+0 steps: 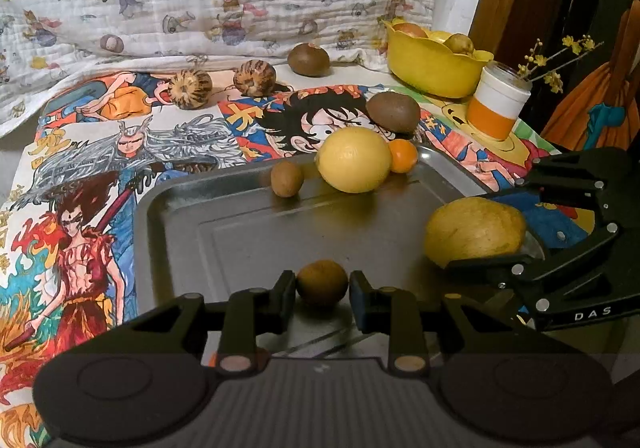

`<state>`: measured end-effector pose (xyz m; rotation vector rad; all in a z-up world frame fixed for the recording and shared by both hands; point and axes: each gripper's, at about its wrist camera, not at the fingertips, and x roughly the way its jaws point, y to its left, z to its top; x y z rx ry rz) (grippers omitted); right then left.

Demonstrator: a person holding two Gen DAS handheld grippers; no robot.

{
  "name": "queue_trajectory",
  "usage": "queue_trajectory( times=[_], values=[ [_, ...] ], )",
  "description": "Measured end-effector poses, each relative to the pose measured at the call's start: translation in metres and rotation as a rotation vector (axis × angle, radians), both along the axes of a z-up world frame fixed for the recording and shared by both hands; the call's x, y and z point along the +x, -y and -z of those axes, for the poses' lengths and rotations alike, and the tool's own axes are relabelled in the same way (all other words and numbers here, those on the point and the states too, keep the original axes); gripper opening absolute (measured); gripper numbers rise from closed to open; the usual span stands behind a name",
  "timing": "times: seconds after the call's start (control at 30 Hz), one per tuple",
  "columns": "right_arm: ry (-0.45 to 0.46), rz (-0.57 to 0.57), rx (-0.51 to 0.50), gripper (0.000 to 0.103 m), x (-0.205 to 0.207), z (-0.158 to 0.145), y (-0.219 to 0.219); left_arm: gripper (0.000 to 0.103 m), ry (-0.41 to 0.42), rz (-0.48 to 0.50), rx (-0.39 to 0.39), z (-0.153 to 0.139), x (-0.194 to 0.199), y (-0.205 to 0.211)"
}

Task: Organize fruits
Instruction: 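Carry the small brown fruit in the left gripper while the right gripper carries the potato over the tray, then open the left gripper onto the tray while the right gripper releases the potato there, then withdraw both grippers from the tray and move toward the kiwis and striped fruits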

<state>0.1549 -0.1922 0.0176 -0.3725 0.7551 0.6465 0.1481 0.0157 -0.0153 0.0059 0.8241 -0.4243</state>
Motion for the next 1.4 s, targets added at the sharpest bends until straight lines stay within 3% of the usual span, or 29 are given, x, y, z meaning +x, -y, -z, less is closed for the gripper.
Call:
queue_trajectory(
  times=[0.23,0.53,0.67,0.8,1.03,1.4],
  values=[
    [0.003,0.003,0.0,0.057,-0.002,-0.001,0.002,0.035,0.006,-0.004,-0.002,-0.002,-0.002,0.0],
    [-0.007,0.044,0.038,0.065,-0.006,-0.01,0.022,0.065,0.042,0.001,0.01,-0.014,-0.011,0.003],
    [-0.009,0.051,0.052,0.08,-0.012,-0.017,0.031,0.084,0.062,0.011,0.028,-0.02,-0.016,0.004],
    [-0.005,0.043,0.056,0.093,-0.019,-0.025,0.037,0.095,0.083,0.03,0.05,-0.026,-0.023,0.003],
    [-0.003,0.023,-0.002,0.1,-0.032,-0.032,0.039,0.1,0.094,0.05,0.095,-0.028,-0.038,-0.003],
    [0.005,-0.002,-0.163,0.102,-0.041,-0.037,0.044,0.101,0.077,0.059,0.188,-0.024,-0.057,-0.017]
  ],
)
